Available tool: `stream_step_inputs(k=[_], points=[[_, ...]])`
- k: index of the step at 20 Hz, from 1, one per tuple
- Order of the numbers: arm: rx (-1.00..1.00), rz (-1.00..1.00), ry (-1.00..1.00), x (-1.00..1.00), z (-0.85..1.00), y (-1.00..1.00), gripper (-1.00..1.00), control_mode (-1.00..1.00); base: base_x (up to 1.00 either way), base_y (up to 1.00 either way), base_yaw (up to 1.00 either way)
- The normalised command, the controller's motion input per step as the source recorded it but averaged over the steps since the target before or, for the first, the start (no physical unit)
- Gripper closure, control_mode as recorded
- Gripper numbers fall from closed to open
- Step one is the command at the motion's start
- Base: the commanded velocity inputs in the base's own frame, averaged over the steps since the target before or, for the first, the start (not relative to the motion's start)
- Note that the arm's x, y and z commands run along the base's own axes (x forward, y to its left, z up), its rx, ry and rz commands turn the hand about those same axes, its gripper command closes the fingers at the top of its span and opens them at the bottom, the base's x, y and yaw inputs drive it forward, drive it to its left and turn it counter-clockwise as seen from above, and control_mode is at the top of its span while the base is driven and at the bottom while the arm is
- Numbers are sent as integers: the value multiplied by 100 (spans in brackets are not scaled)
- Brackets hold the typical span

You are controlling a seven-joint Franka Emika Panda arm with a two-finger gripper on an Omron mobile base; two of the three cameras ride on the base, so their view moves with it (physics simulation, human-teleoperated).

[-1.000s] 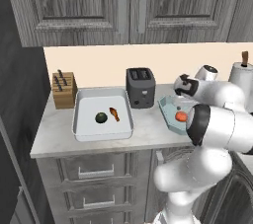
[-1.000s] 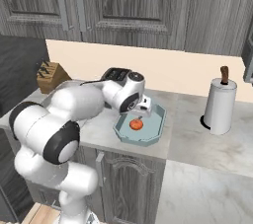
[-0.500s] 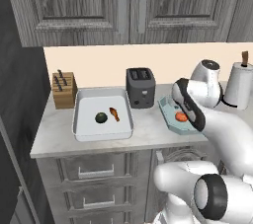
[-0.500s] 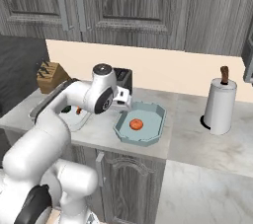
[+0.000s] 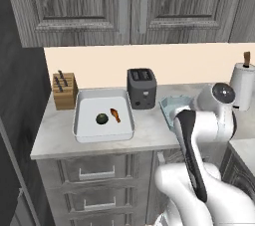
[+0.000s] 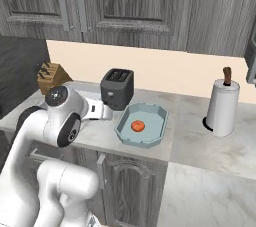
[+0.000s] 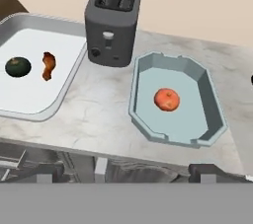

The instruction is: Place one squash and one chicken drumstick in each tupperware on the nearby counter, to pack two identical lunches.

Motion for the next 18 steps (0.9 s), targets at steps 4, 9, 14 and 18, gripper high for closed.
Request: stream_step_inputs(k=[4, 9, 14, 18], points=[[0, 0, 0, -100, 96, 34, -100, -100, 0, 0, 0], [0, 0, -5, -99, 51, 38, -100, -100, 0, 0, 0], [2, 0, -32, -62, 0, 2, -100, -100, 0, 0, 0], [8, 0, -27, -17, 5, 0, -100, -100, 0, 0, 0]])
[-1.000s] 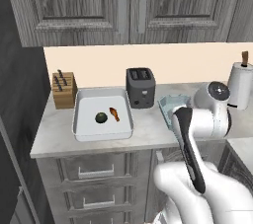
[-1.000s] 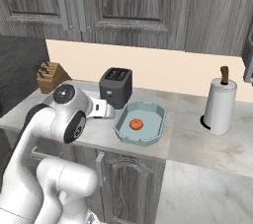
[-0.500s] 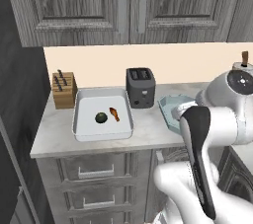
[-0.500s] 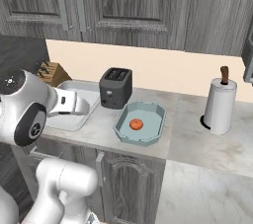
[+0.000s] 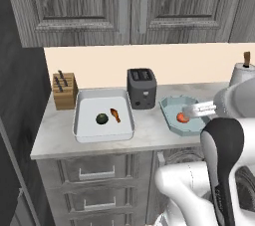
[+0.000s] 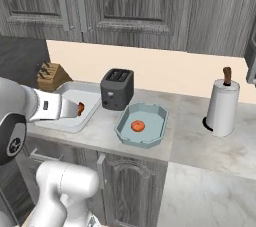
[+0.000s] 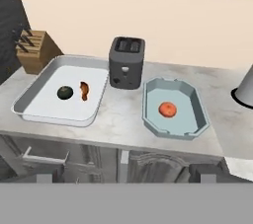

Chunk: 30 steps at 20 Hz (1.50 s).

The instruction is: Place one squash and one chicken drumstick in each tupperware on the nearby counter, to pack two identical lunches.

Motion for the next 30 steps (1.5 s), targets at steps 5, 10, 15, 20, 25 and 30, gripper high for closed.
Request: stream_step_inputs(k=[5, 10, 15, 20, 25, 30], points=[[17, 0, -6, 0, -6, -3, -100, -100, 0, 0, 0], [4, 0, 0, 4, -18, 8, -100, -100, 0, 0, 0], [0, 0, 0, 0, 0, 0, -100, 100, -21, 23, 0], [0, 0, 0, 0, 0, 0, -100, 100, -99, 1, 1], [0, 0, 0, 0, 0, 0, -100, 100, -100, 15, 4], [0, 0, 0, 0, 0, 0, -100, 100, -98, 59, 7]])
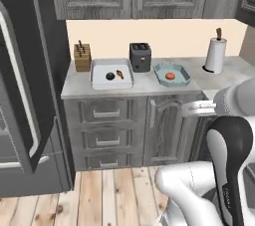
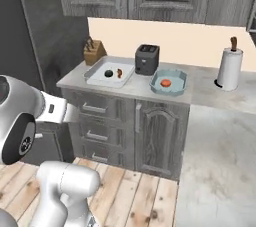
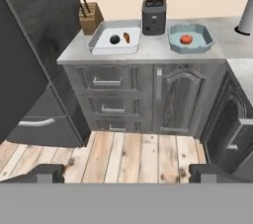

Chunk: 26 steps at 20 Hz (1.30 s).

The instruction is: Place one squash and one chicken drumstick in each tupperware on the nearby counter, to pack two identical lunches.

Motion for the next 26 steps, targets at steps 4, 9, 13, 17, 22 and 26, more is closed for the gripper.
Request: stream_step_inputs(k=[4, 9, 13, 17, 22, 26], points=[[0, 0, 0, 0, 0, 0, -100, 100, -81, 89, 9], [0, 0, 0, 0, 0, 0, -100, 100, -34, 100, 9], [0, 0, 0, 0, 0, 0, -100, 100, -4, 100, 8], [0, 0, 0, 0, 0, 0, -100, 100, 0, 100, 3], [0, 0, 0, 0, 0, 0, -100, 100, 0, 100, 0], [0, 0, 0, 0, 0, 0, -100, 100, 1, 98, 0]])
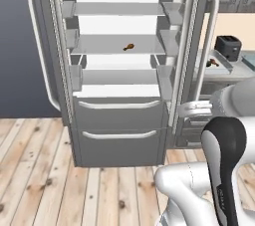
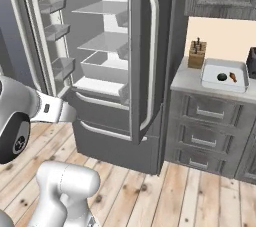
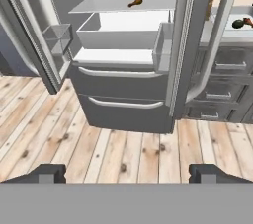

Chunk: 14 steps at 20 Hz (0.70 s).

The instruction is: Place one squash and one chicken drumstick in each tupperware on the nearby counter, to pack two identical lunches.

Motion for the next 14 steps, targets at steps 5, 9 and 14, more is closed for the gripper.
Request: stream_step_inputs(k=[5, 9, 14], points=[[0, 0, 0, 0, 0, 0, -100, 100, 14, 41, -6], [0, 0, 0, 0, 0, 0, -100, 100, 31, 37, -15], [0, 0, 0, 0, 0, 0, -100, 100, 67, 80, -2]])
